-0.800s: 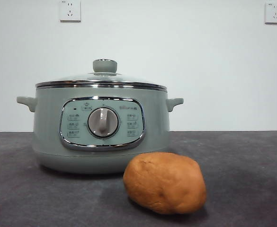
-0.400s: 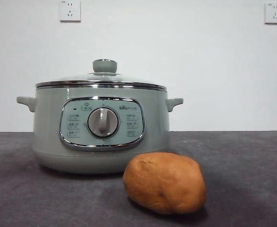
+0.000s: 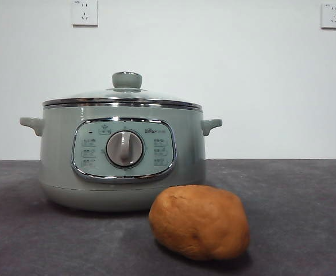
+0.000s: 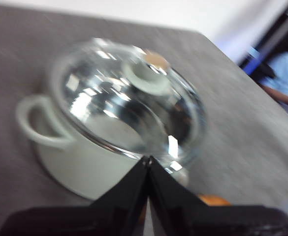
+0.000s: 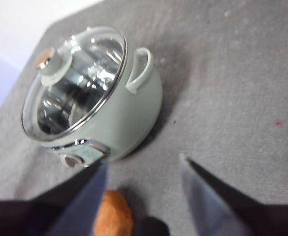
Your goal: Pick up the potato,open the lid,put the potato in the pot,close the lid
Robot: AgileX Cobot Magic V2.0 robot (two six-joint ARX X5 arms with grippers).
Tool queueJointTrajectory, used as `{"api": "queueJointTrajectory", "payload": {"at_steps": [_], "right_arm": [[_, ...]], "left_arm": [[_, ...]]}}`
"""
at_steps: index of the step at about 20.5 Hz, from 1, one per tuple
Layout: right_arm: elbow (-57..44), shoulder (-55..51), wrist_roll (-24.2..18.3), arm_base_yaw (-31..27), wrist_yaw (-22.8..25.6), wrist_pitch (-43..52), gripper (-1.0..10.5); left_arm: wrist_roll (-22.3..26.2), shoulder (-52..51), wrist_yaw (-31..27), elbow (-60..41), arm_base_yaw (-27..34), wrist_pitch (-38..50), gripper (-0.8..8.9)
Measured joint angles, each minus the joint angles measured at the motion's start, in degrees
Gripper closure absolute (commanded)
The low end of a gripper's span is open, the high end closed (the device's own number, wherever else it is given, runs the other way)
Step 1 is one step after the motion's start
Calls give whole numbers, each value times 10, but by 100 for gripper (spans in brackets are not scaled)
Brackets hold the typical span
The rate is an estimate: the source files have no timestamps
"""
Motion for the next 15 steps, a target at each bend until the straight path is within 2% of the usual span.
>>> {"api": "queueJointTrajectory", "payload": {"at_steps": [2,6,9,10,15], "right_arm": [[16,25,-17,14,-1,-13,171],[49,92,-54,59,-1,-46,150],[66,152,-73,119,9,-63,150],[70,172,-79,144,21,-70,150],[72,250,-87,263,93,-71,151]], "left_arm": [[14,23,34,11,-5,-20,732],[46,80,60,22,-19,-78,368],[80,116,60,31,-32,-132,209],[93,125,59,39,-39,-144,178],[113,135,56,49,-68,-152,179]]}}
